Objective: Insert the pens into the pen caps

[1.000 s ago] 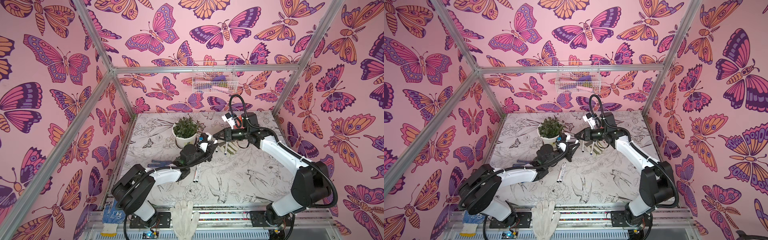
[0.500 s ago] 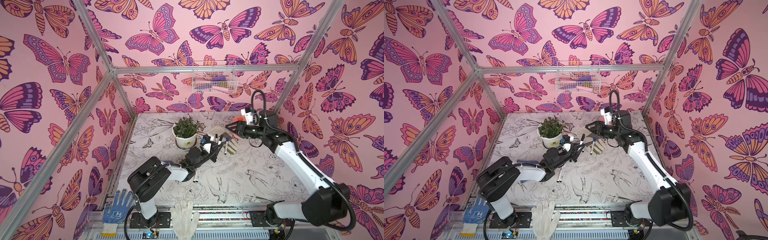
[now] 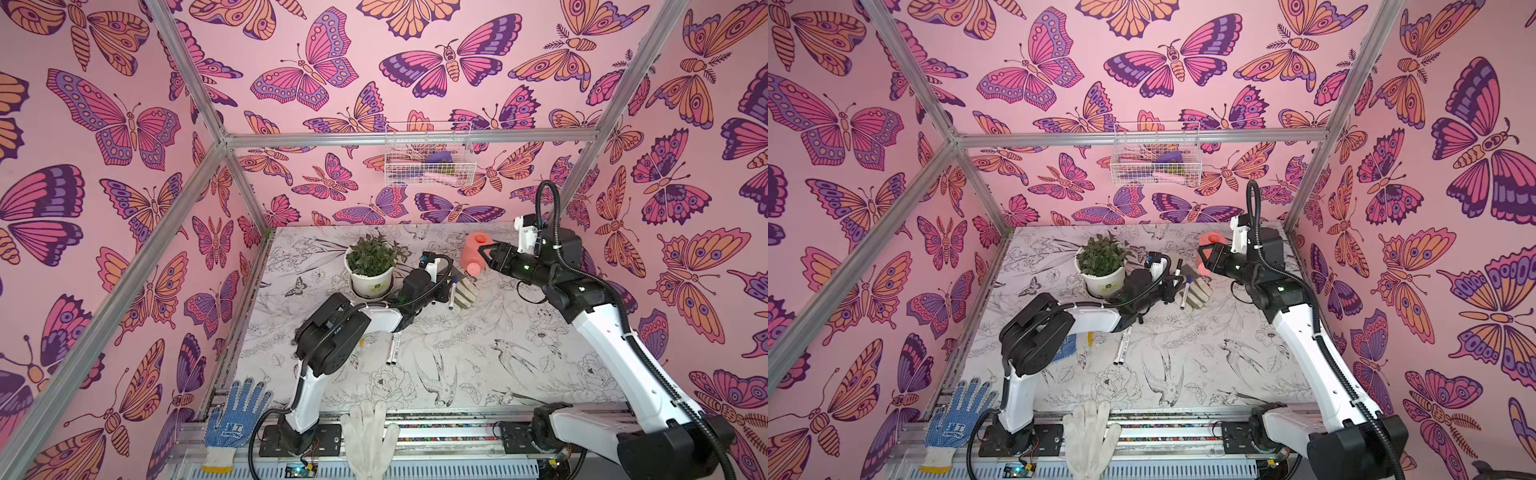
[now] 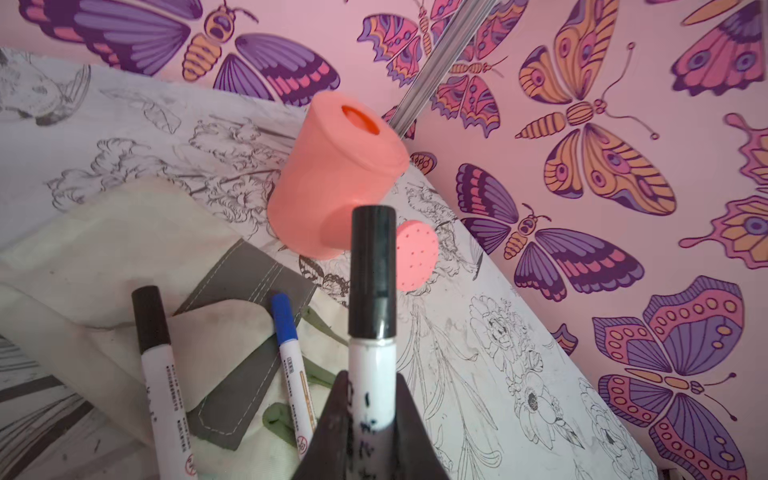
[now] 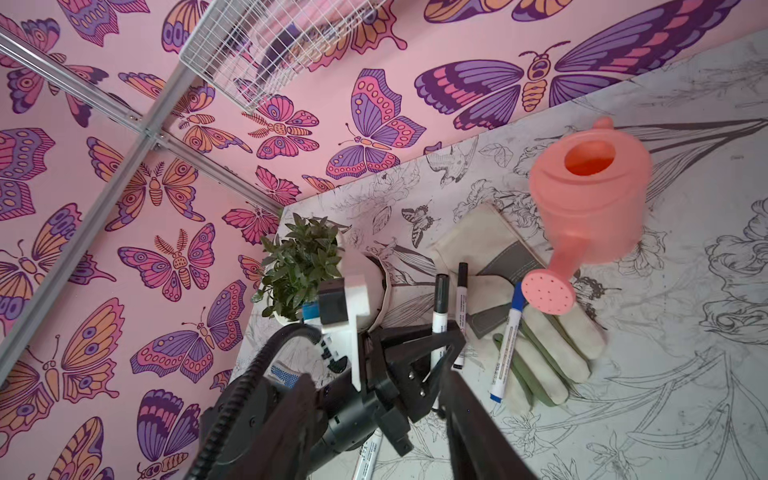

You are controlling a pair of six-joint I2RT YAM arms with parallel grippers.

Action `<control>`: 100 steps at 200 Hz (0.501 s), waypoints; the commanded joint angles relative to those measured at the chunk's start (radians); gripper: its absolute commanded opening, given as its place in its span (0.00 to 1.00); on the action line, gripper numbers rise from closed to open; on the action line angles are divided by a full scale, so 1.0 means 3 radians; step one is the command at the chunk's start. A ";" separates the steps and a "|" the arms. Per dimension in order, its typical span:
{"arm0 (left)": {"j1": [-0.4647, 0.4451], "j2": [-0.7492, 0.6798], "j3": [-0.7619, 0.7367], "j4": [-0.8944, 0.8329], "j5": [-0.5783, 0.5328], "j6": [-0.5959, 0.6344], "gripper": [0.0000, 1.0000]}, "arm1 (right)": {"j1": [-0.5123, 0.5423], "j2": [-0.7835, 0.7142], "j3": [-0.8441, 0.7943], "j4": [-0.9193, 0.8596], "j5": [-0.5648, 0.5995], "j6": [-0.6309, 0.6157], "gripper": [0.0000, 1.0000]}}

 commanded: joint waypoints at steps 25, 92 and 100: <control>0.0024 0.0240 0.0297 -0.0723 -0.0258 -0.0176 0.08 | -0.0030 -0.0027 0.0042 -0.0143 -0.0004 -0.0174 0.50; 0.0034 0.0500 0.0601 -0.0806 -0.0300 -0.0135 0.32 | -0.0046 -0.0085 0.0036 -0.0270 0.0021 -0.0296 0.49; 0.0037 0.0499 0.0608 -0.0804 -0.0300 -0.0143 0.37 | -0.0048 -0.0092 0.0028 -0.0278 0.0011 -0.0294 0.48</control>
